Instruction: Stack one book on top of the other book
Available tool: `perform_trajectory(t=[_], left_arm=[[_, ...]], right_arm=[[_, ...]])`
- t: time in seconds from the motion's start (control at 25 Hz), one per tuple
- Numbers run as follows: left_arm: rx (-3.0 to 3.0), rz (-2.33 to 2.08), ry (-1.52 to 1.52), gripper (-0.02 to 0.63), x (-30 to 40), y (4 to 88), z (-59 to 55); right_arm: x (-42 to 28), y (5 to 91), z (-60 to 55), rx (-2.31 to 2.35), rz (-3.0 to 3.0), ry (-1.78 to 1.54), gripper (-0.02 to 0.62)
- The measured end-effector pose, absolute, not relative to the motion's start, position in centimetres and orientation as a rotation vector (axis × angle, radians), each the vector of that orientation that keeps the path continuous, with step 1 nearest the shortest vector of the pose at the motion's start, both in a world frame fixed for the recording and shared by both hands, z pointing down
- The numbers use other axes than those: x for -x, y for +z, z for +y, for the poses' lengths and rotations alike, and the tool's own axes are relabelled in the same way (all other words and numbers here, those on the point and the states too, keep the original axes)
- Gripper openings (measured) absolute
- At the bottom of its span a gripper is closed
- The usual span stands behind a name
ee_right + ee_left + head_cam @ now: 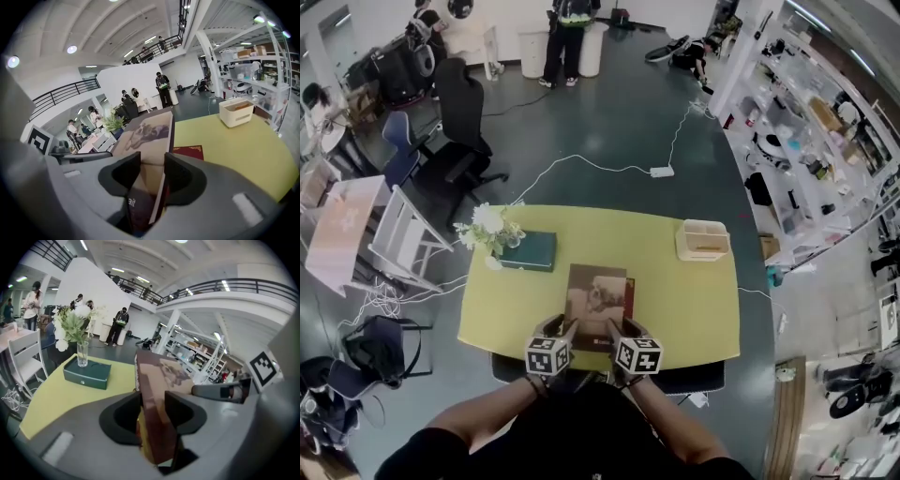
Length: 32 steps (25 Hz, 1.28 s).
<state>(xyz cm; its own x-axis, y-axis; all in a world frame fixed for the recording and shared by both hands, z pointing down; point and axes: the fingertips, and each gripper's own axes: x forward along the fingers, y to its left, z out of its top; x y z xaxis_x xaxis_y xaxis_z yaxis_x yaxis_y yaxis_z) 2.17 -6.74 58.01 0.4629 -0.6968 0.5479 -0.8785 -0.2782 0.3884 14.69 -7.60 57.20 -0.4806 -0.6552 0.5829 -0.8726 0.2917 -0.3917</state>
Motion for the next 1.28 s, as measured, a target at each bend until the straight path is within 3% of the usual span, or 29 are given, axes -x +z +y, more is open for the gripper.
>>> perform_trajectory(t=[0.56,1.28], left_arm=[[-2.03,-1.22,0.478,0.176,-8.1,65.5,-8.7],[-1.952,-1.15,0.563,0.176,-9.2,76.4,-10.9]], right_arm=[[-20.6,64.9,-9.4,-1.379,-2.146,1.116,0.16],[-21.8,75.8,-11.5,-1.295,-2.036,1.216,0.147]])
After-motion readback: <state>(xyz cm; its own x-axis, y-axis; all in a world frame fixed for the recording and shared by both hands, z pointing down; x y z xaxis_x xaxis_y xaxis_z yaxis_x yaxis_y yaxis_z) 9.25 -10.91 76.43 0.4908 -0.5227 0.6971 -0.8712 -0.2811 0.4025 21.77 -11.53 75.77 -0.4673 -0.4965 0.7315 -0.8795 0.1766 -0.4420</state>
